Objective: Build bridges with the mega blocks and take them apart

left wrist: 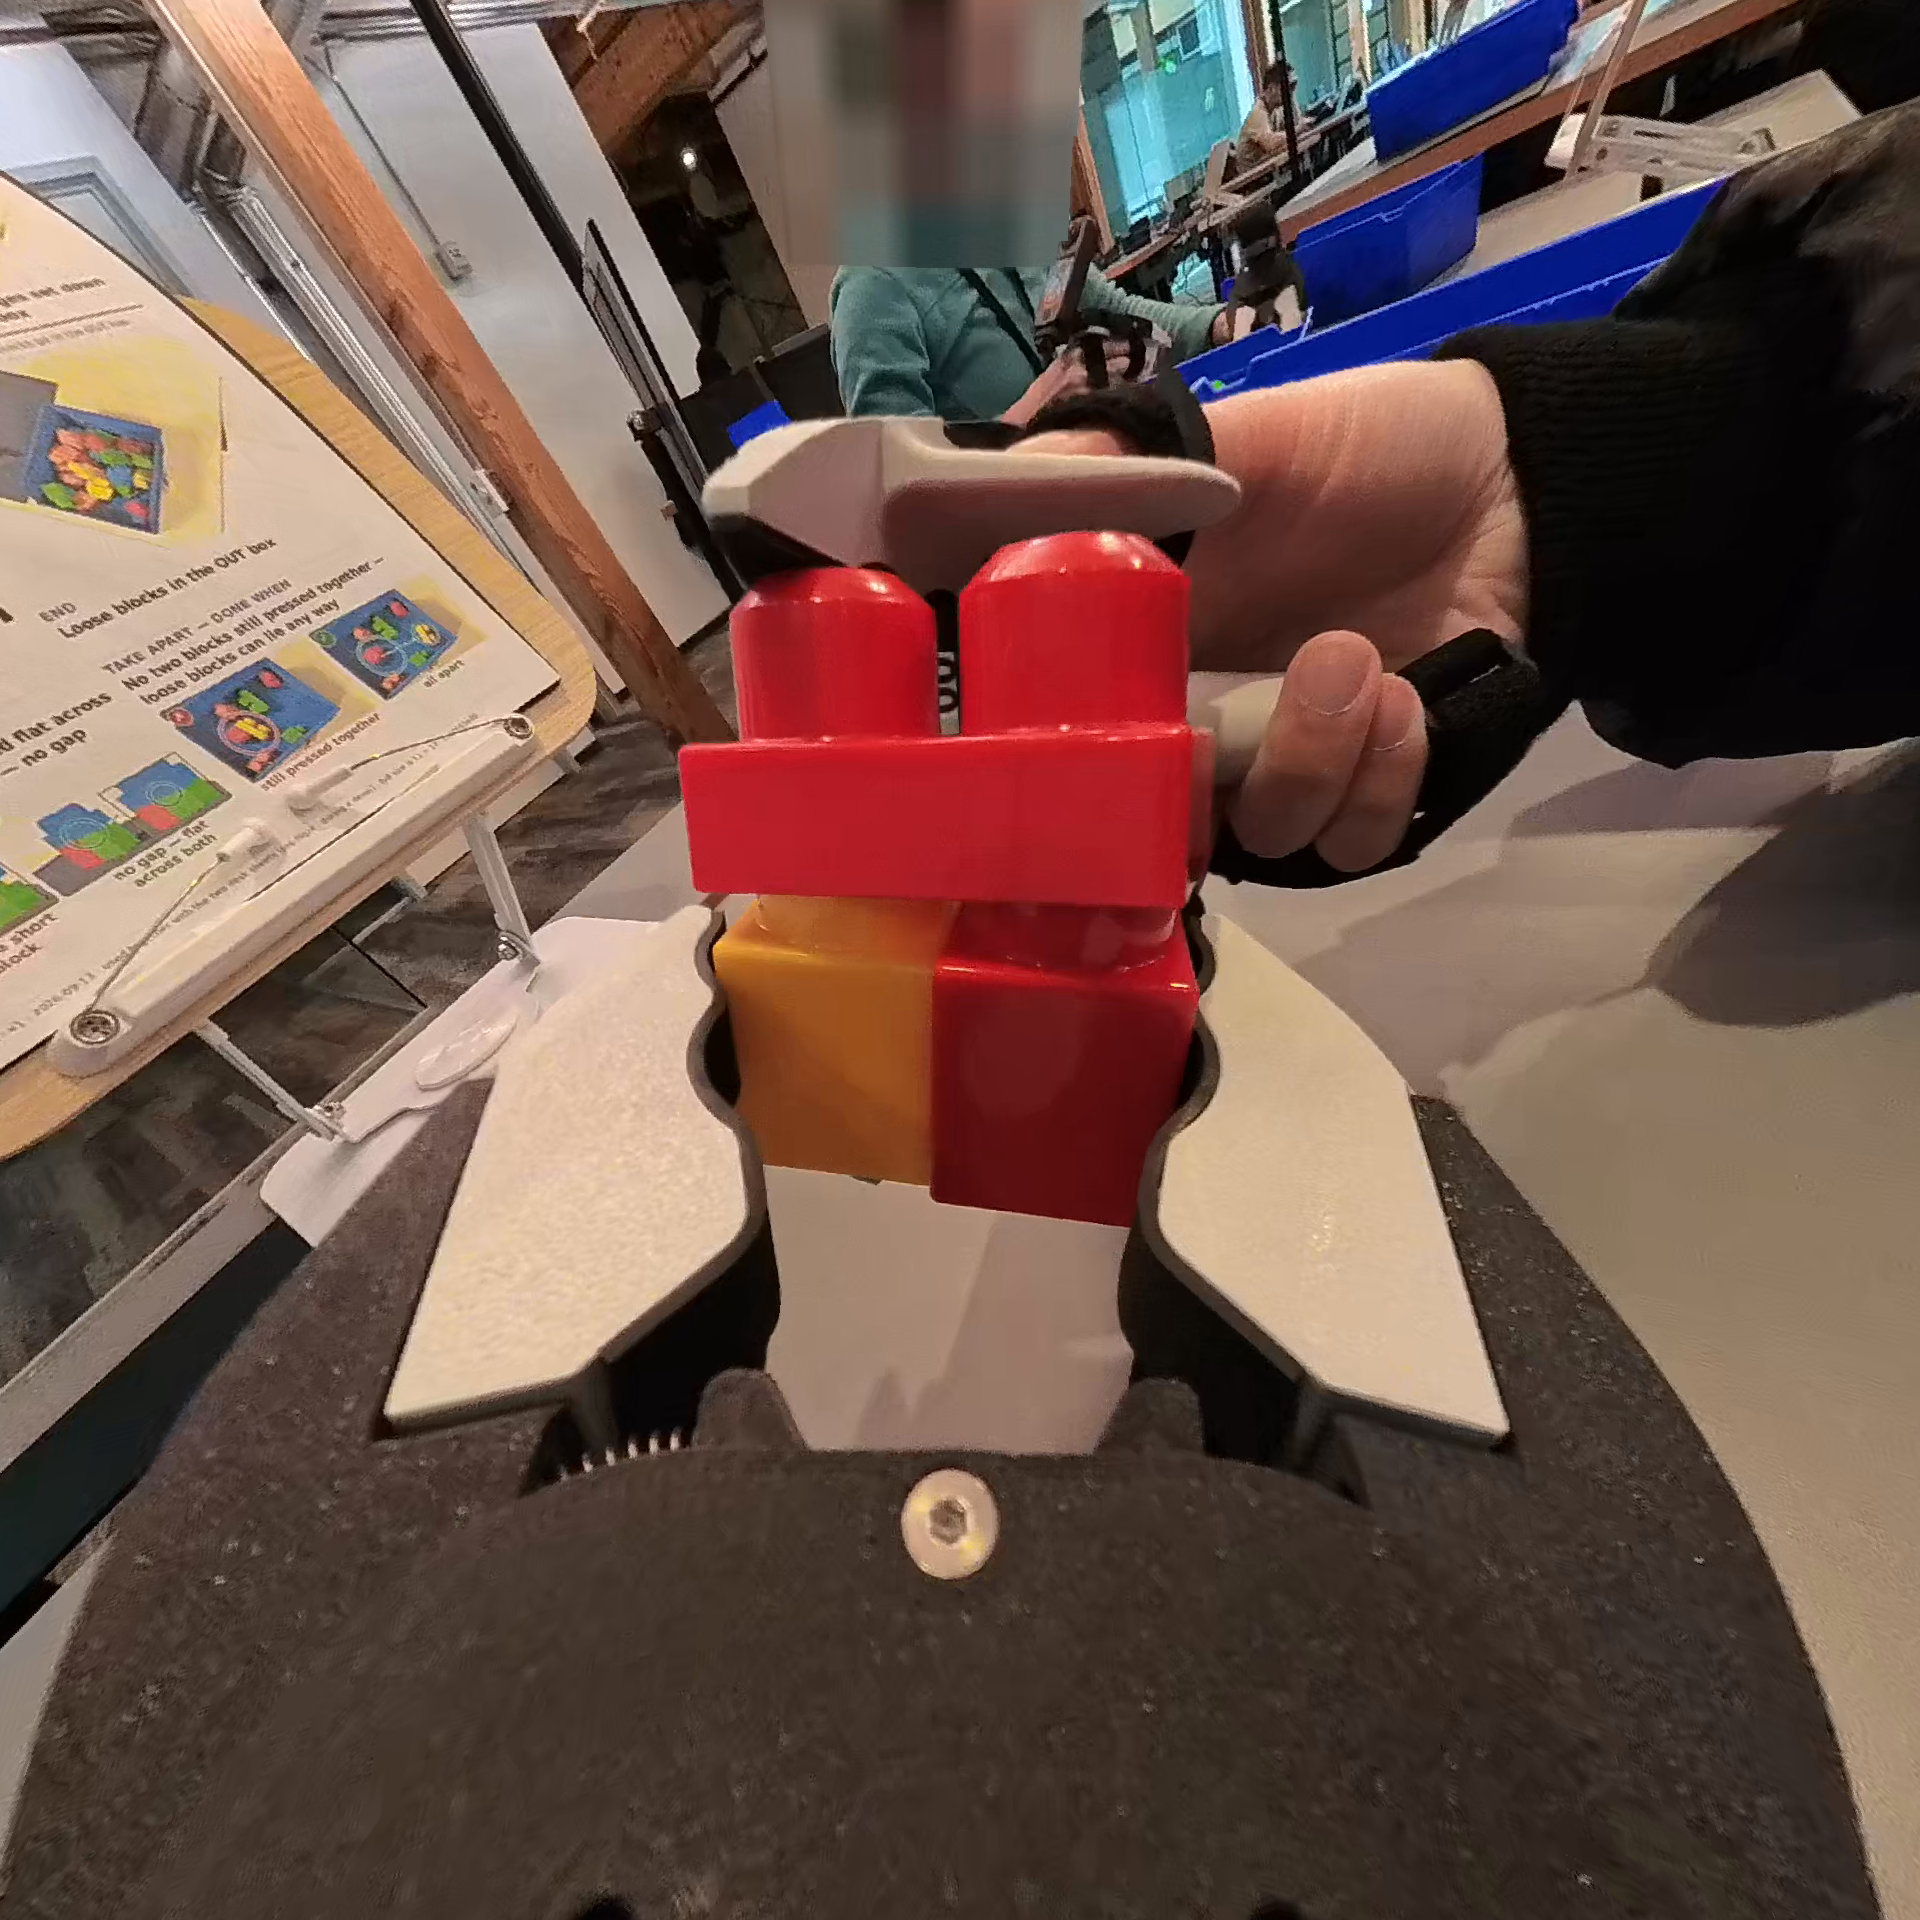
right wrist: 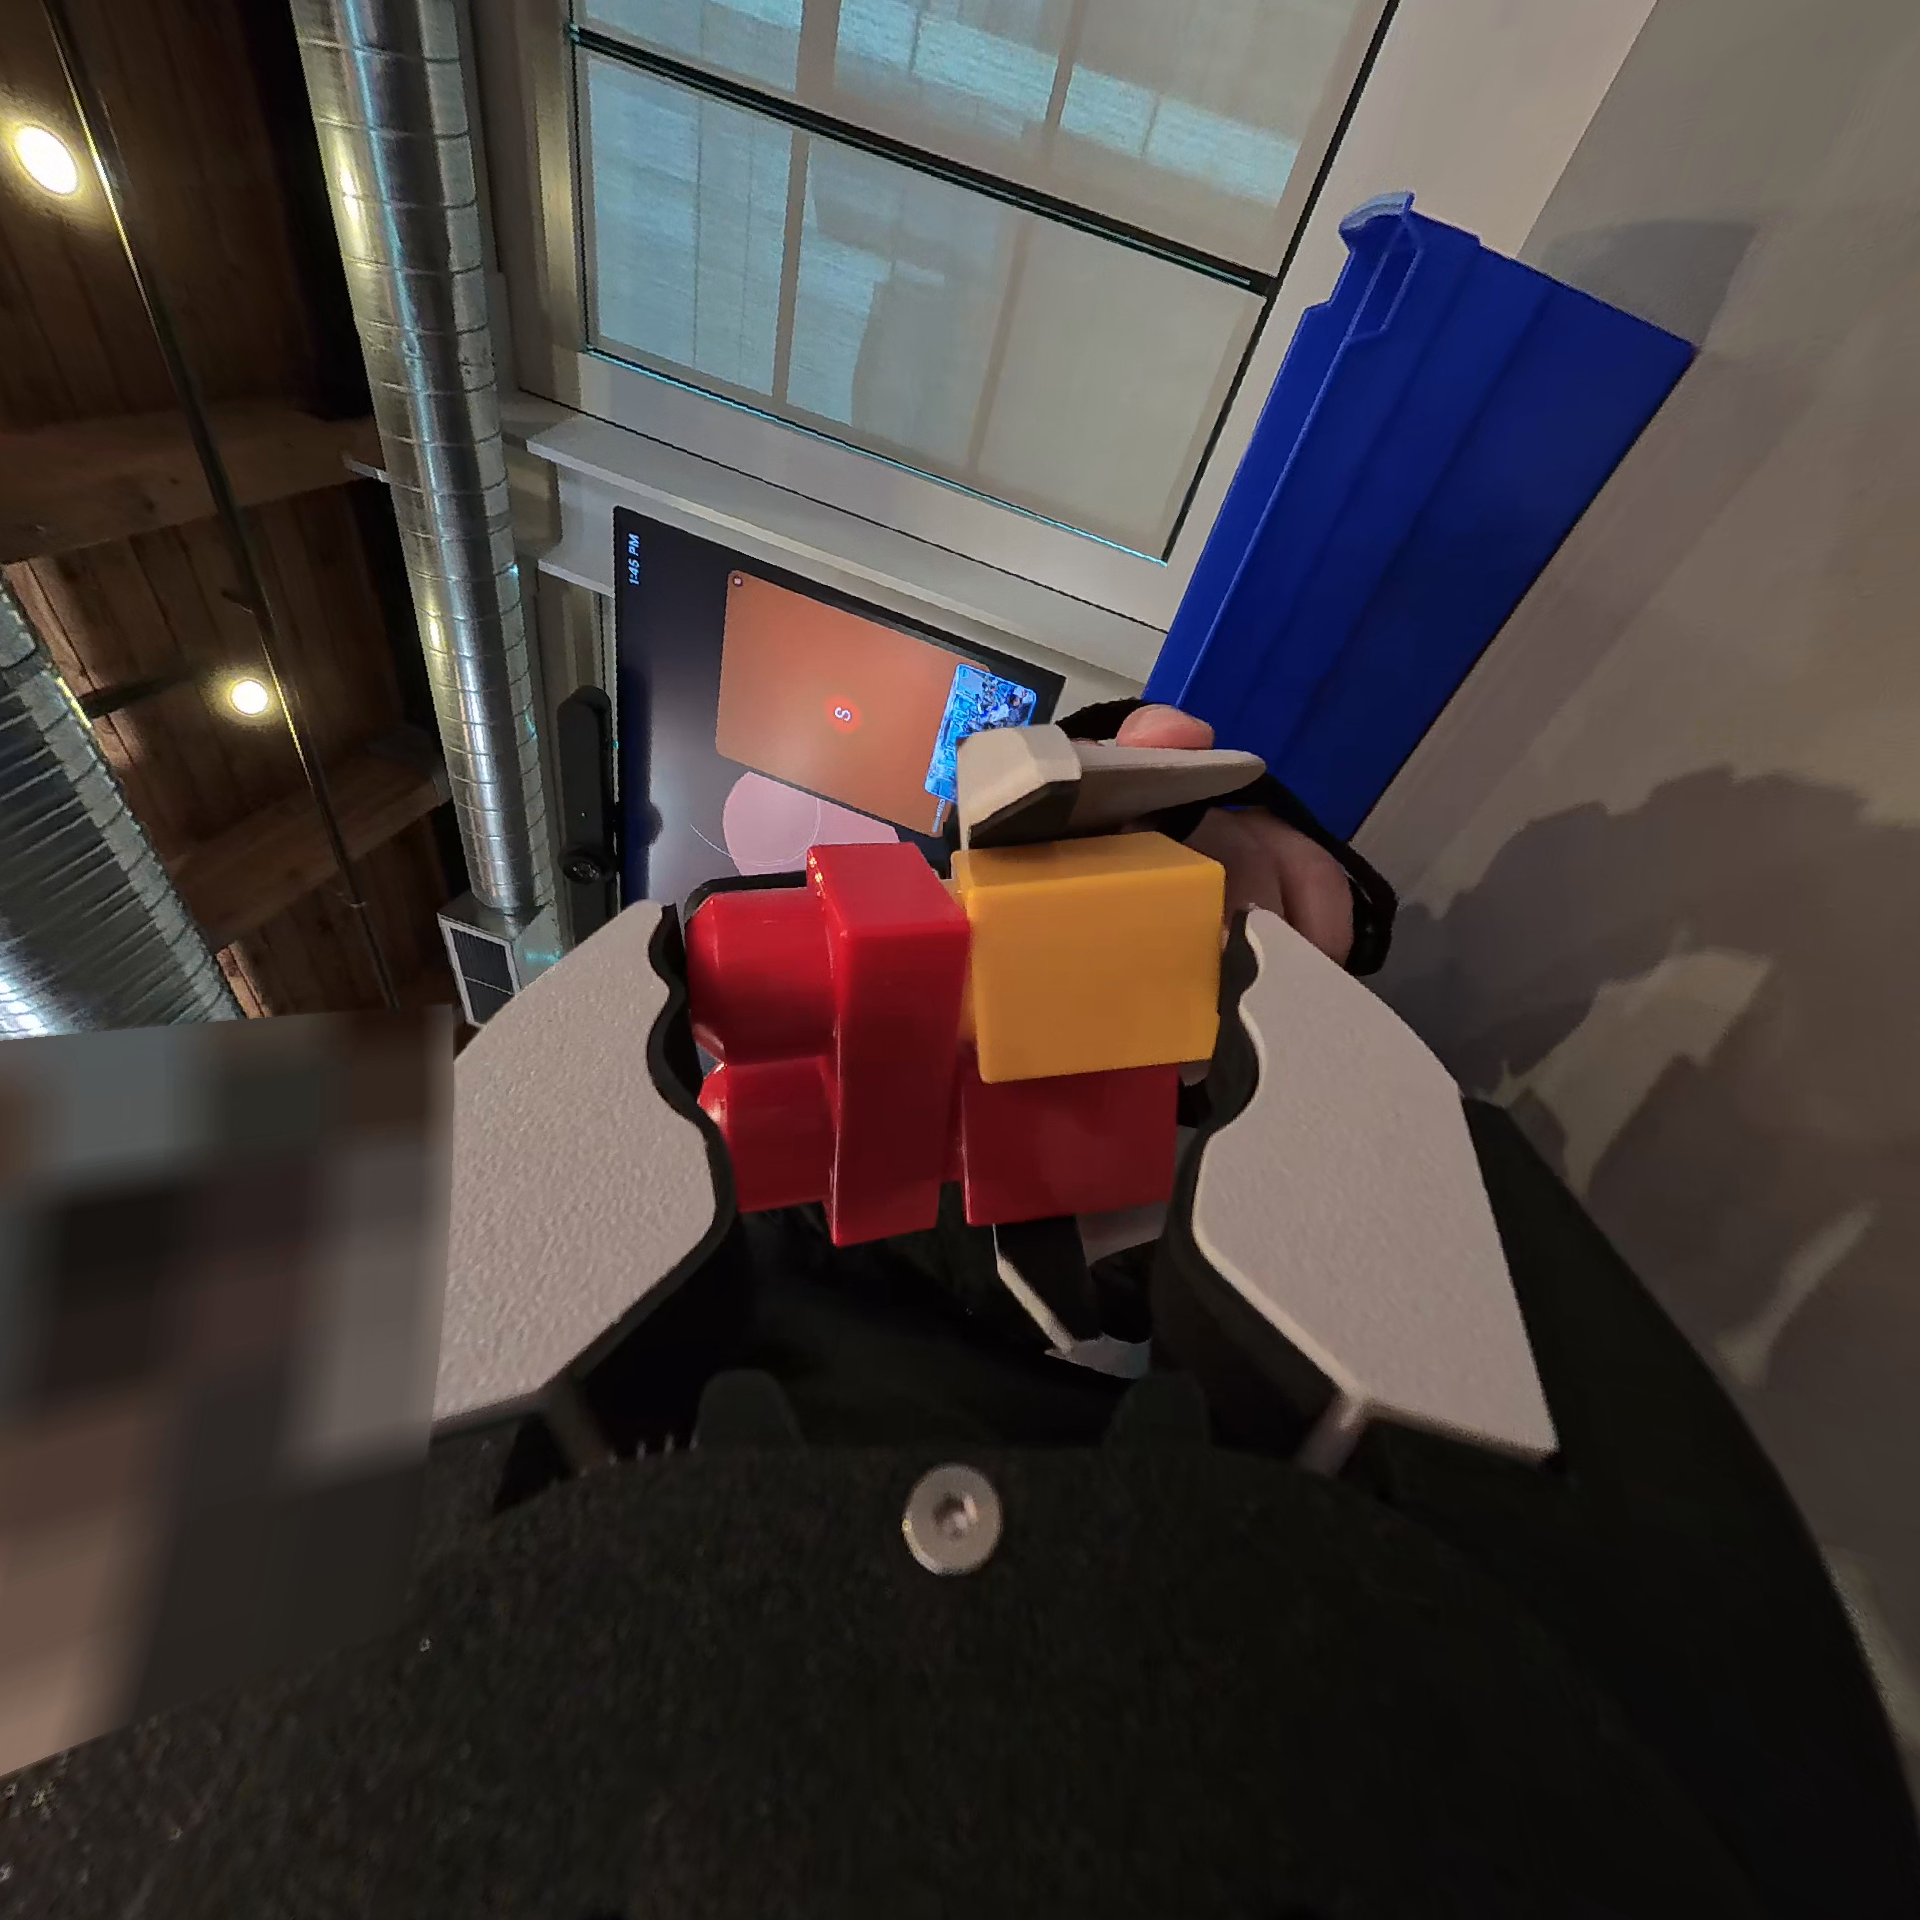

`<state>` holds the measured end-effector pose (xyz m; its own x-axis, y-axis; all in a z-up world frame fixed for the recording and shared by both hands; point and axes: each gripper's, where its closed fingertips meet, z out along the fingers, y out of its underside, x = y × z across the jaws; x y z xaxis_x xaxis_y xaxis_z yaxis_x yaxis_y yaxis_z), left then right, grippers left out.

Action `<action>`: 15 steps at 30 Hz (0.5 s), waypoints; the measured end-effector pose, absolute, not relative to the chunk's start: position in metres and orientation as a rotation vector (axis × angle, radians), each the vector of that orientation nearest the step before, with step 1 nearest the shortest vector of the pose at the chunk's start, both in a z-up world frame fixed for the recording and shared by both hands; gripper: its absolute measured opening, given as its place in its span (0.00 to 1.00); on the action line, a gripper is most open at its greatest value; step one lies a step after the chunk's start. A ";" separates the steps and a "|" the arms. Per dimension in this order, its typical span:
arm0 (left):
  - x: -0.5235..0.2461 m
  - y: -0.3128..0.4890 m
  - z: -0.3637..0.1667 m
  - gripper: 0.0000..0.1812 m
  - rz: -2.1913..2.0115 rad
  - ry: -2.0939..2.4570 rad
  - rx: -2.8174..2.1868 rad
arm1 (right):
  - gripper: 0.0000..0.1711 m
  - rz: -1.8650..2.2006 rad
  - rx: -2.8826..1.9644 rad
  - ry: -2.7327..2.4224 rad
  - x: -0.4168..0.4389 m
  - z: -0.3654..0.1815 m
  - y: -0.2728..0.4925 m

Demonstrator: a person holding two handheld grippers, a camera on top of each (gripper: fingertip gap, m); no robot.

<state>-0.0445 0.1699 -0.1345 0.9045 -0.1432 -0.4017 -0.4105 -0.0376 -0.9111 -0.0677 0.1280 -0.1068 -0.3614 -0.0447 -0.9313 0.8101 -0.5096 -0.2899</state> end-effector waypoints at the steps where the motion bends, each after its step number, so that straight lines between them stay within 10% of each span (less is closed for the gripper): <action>1: -0.045 0.170 -0.135 0.45 0.223 0.435 -1.614 | 0.56 -1.924 1.281 1.049 -0.068 -0.107 0.128; 15: -0.052 0.168 -0.123 0.45 0.151 0.338 -1.577 | 0.55 -1.963 1.249 1.079 -0.066 -0.101 0.130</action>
